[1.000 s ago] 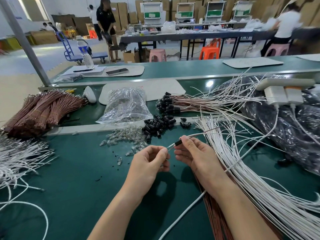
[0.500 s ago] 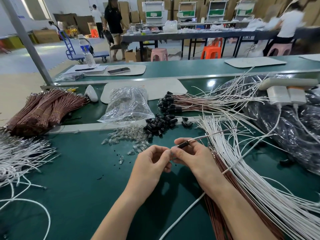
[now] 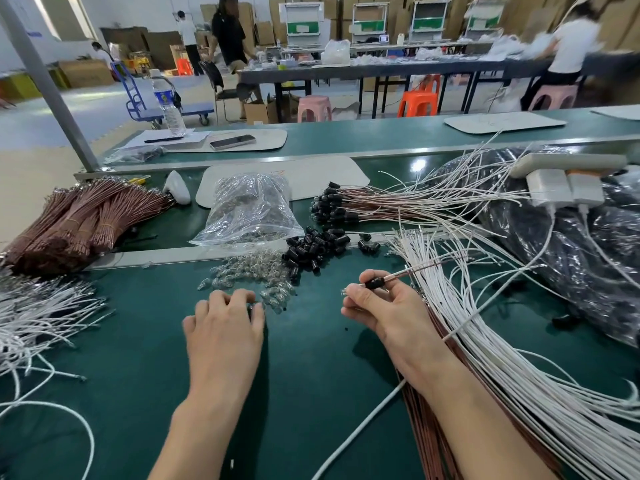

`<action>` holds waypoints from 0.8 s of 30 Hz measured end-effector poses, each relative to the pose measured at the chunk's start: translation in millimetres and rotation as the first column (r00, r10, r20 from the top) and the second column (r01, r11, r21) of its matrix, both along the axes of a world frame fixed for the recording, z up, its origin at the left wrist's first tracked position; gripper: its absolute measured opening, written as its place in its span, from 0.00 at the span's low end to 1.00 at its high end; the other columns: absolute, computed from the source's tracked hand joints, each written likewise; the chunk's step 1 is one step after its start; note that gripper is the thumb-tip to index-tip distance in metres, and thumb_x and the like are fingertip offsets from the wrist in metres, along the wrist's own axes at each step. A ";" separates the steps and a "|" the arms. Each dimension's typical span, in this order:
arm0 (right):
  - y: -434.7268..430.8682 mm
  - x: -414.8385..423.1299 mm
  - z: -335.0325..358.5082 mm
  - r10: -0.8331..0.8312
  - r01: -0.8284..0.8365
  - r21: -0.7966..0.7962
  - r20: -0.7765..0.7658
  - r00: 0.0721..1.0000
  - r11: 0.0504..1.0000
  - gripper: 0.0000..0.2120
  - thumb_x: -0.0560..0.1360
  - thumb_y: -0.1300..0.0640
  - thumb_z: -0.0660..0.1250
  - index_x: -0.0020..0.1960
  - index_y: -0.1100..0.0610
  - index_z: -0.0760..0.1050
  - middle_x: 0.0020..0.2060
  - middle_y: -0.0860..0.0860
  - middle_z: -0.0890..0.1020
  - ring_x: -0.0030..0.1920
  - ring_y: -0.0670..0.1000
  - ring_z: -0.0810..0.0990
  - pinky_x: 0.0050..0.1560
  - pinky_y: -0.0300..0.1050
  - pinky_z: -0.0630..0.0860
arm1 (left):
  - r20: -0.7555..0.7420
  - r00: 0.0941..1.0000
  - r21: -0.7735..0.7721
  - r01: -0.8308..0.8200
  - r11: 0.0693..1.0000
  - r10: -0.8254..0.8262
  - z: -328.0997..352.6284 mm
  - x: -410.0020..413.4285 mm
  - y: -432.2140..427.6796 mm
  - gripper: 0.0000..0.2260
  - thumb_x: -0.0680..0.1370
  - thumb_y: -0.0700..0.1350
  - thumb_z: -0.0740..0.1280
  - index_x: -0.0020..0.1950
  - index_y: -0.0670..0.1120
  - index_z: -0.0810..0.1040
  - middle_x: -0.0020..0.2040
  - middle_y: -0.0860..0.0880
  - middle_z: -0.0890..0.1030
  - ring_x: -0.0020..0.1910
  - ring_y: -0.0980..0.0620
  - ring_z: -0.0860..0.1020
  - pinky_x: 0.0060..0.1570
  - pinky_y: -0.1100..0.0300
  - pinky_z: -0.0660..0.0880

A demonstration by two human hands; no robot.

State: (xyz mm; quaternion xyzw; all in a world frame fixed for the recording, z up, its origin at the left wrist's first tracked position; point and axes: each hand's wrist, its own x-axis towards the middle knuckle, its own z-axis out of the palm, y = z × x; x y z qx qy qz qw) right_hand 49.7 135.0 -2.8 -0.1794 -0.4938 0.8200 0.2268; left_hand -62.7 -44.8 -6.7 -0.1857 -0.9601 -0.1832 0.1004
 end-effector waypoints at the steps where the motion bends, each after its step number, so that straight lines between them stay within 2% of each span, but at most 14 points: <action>1: -0.5 -0.6 1.0 0.004 -0.005 -0.036 -0.013 1.000 0.999 0.09 0.74 0.68 0.72 0.50 0.59 0.75 0.36 0.54 0.84 0.38 0.50 0.84 0.43 0.43 0.83 | -0.006 1.000 -0.026 0.008 1.000 -0.008 -1.2 0.2 0.2 0.11 0.83 0.53 0.60 0.60 0.52 0.79 0.55 0.48 0.77 0.56 0.45 0.73 0.57 0.50 0.66; 3: -0.7 -1.1 3.1 0.021 -0.026 -0.110 -0.040 0.999 0.994 0.11 0.70 0.67 0.72 0.50 0.59 0.75 0.36 0.55 0.84 0.37 0.50 0.84 0.42 0.43 0.83 | -0.039 0.999 -0.046 0.024 0.999 -0.026 -0.1 0.9 1.9 0.10 0.83 0.53 0.60 0.57 0.52 0.79 0.53 0.50 0.78 0.54 0.46 0.74 0.55 0.52 0.66; 4: -0.4 -1.0 3.8 0.034 -0.041 -0.143 -0.051 0.998 0.989 0.13 0.68 0.66 0.73 0.50 0.59 0.75 0.36 0.55 0.84 0.37 0.51 0.84 0.41 0.42 0.83 | -0.058 0.997 -0.008 0.042 0.999 -0.043 1.1 1.5 3.4 0.09 0.83 0.52 0.61 0.56 0.51 0.79 0.52 0.50 0.78 0.53 0.47 0.74 0.55 0.52 0.66; 6: -0.1 -0.5 4.7 0.061 -0.073 -0.195 -0.063 0.996 0.978 0.15 0.66 0.65 0.73 0.50 0.60 0.75 0.36 0.56 0.84 0.37 0.51 0.84 0.40 0.42 0.83 | -0.081 0.991 0.197 0.117 0.973 -0.103 3.8 5.4 7.0 0.05 0.82 0.50 0.65 0.52 0.50 0.78 0.49 0.52 0.79 0.50 0.50 0.74 0.52 0.56 0.66; 9: -0.4 -1.8 4.0 0.080 -0.094 -0.249 -0.065 0.995 0.964 0.14 0.66 0.66 0.73 0.50 0.59 0.75 0.36 0.56 0.84 0.36 0.51 0.84 0.39 0.42 0.83 | 0.068 0.960 0.602 0.179 0.778 -0.273 8.5 19.1 18.5 0.03 0.80 0.49 0.68 0.47 0.54 0.75 0.42 0.56 0.79 0.45 0.57 0.75 0.45 0.63 0.70; 11: -0.1 -2.9 2.7 0.082 -0.096 -0.262 -0.063 0.995 0.960 0.14 0.66 0.66 0.73 0.50 0.59 0.75 0.36 0.55 0.84 0.35 0.50 0.85 0.40 0.43 0.83 | 0.146 0.906 0.716 0.181 0.674 -0.398 8.2 30.0 28.5 0.04 0.79 0.49 0.69 0.46 0.54 0.75 0.41 0.55 0.80 0.42 0.56 0.77 0.42 0.63 0.73; 13: 0.9 -3.1 2.1 0.082 -0.096 -0.265 -0.062 0.995 0.959 0.15 0.66 0.66 0.73 0.50 0.59 0.75 0.36 0.55 0.84 0.36 0.50 0.85 0.40 0.43 0.83 | 0.155 0.859 0.786 0.193 0.588 -0.488 7.6 37.4 35.3 0.03 0.80 0.48 0.70 0.50 0.55 0.77 0.44 0.56 0.81 0.41 0.57 0.78 0.43 0.67 0.74; 16: 0.2 -3.6 1.2 0.091 -0.102 -0.252 -0.059 0.994 0.962 0.16 0.65 0.65 0.74 0.51 0.58 0.75 0.37 0.55 0.84 0.36 0.51 0.85 0.40 0.43 0.83 | 0.176 0.800 0.846 0.176 0.504 -0.574 6.9 38.4 38.0 0.11 0.81 0.47 0.69 0.60 0.62 0.78 0.46 0.58 0.82 0.44 0.60 0.79 0.45 0.69 0.74; 20: -1.8 -4.9 0.3 0.080 -0.088 -0.220 -0.046 0.996 0.972 0.16 0.65 0.64 0.74 0.50 0.58 0.75 0.35 0.54 0.83 0.35 0.50 0.84 0.40 0.43 0.83 | 0.234 0.734 0.904 0.077 0.420 -0.638 5.9 36.5 38.9 0.08 0.80 0.45 0.69 0.56 0.56 0.83 0.51 0.57 0.86 0.52 0.58 0.82 0.51 0.66 0.77; 22: -2.1 -4.8 0.7 0.076 -0.084 -0.210 -0.046 0.996 0.974 0.16 0.64 0.64 0.74 0.50 0.58 0.75 0.36 0.55 0.83 0.36 0.51 0.84 0.40 0.43 0.83 | 0.281 0.712 0.923 -0.017 0.384 -0.643 4.0 35.7 40.5 0.07 0.78 0.47 0.71 0.55 0.54 0.84 0.49 0.56 0.86 0.49 0.57 0.83 0.49 0.65 0.78; 24: -2.4 -4.6 0.3 0.074 -0.082 -0.203 -0.048 0.996 0.976 0.16 0.64 0.64 0.75 0.50 0.58 0.75 0.36 0.56 0.83 0.36 0.51 0.84 0.41 0.43 0.83 | 0.334 0.679 0.932 -0.134 0.336 -0.654 1.4 35.3 42.3 0.09 0.74 0.50 0.73 0.54 0.54 0.85 0.42 0.54 0.82 0.43 0.56 0.80 0.48 0.63 0.78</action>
